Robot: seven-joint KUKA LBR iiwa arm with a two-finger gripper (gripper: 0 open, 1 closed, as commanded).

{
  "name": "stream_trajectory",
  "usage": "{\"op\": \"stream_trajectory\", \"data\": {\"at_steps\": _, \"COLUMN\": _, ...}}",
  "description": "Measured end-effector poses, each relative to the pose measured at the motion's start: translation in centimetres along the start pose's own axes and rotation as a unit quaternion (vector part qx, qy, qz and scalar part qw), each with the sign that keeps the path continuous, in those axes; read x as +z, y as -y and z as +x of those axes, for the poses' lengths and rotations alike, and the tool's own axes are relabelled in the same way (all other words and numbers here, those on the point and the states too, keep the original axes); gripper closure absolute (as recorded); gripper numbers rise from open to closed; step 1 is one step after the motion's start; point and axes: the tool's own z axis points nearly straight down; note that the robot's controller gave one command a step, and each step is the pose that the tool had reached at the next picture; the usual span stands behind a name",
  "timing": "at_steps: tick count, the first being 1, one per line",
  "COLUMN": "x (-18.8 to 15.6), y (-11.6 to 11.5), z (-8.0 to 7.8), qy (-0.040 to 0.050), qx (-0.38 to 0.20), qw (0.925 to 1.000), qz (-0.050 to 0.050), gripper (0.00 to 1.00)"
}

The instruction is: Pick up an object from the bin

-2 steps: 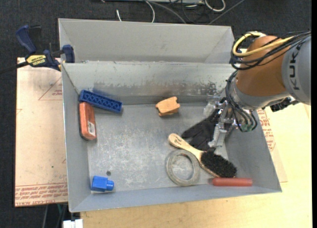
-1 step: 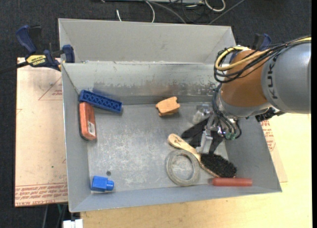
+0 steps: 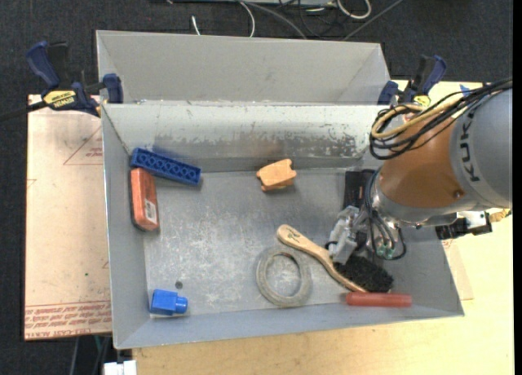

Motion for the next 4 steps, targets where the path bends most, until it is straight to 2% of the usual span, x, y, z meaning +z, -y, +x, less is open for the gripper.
{"op": "stream_trajectory", "data": {"at_steps": 1, "x": 0.0, "y": 0.0, "z": 0.0, "qy": 0.0, "qx": 0.0, "qw": 1.0, "qz": 0.0, "gripper": 1.0}}
{"op": "stream_trajectory", "data": {"at_steps": 2, "x": 0.2, "y": 0.6, "z": -0.8, "qy": 0.001, "qx": 0.023, "qw": 0.9997, "qz": -0.002, "gripper": 1.0}}
{"op": "stream_trajectory", "data": {"at_steps": 3, "x": 0.5, "y": 1.7, "z": -0.3, "qy": 0.0084, "qx": 0.073, "qw": 0.9972, "qz": -0.009, "gripper": 1.0}}
{"op": "stream_trajectory", "data": {"at_steps": 4, "x": 0.5, "y": 1.7, "z": -0.3, "qy": 0.0084, "qx": 0.073, "qw": 0.9972, "qz": -0.009, "gripper": 1.0}}
